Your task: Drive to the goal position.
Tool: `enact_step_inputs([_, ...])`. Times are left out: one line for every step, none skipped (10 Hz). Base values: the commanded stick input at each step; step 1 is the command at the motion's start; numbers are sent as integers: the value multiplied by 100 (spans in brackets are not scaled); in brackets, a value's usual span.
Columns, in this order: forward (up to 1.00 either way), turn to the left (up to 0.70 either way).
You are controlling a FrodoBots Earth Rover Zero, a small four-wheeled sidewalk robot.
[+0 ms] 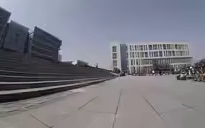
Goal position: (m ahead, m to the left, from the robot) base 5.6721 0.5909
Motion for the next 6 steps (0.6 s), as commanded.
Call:
enact_step_inputs([85, 0])
enact_step_inputs([85, 0])
enact_step_inputs([85, 0])
enact_step_inputs([85, 0])
enact_step_inputs([85, 0])
enact_step_inputs([85, 0])
